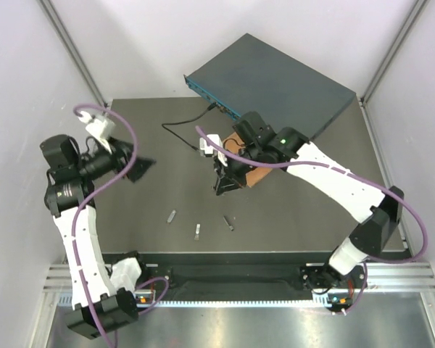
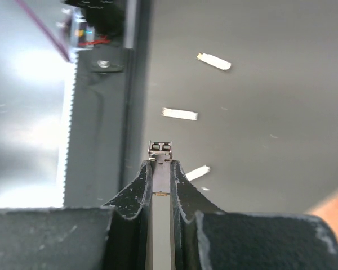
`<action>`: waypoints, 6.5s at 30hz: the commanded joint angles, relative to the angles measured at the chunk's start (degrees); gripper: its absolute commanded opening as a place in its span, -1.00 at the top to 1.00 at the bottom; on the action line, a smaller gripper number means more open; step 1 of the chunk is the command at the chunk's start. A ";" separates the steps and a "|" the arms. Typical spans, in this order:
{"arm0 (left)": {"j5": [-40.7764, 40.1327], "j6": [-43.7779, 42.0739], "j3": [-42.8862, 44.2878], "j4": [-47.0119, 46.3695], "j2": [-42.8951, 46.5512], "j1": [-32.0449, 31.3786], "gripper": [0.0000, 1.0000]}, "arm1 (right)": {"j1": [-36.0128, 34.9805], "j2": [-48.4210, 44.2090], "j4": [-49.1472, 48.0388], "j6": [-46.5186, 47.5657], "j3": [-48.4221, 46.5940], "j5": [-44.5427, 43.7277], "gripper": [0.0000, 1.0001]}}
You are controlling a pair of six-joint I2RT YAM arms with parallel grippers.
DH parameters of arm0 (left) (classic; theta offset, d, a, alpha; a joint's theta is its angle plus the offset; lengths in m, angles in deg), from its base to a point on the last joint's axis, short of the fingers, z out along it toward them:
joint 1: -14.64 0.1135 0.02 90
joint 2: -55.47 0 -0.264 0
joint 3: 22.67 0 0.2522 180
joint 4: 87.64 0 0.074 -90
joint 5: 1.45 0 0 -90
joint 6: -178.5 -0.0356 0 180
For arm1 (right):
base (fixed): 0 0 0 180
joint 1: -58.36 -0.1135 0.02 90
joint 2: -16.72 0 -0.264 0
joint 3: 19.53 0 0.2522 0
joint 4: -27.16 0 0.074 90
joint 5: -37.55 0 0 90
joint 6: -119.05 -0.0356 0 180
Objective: Insert the plug into the switch port
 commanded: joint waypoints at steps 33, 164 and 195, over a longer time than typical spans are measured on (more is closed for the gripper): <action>0.57 -81.14 -5.72 37.70 -2.66 -36.55 -0.22 | -0.20 17.13 -8.85 -19.60 -5.72 28.96 1.00; -22.11 -43.61 -14.42 1.67 10.17 -41.56 0.17 | 3.84 6.58 -37.42 -54.24 7.46 18.50 1.00; -23.08 -36.51 -14.77 -0.79 9.29 -42.00 1.00 | 3.57 7.55 -36.03 -53.73 4.32 19.56 -0.06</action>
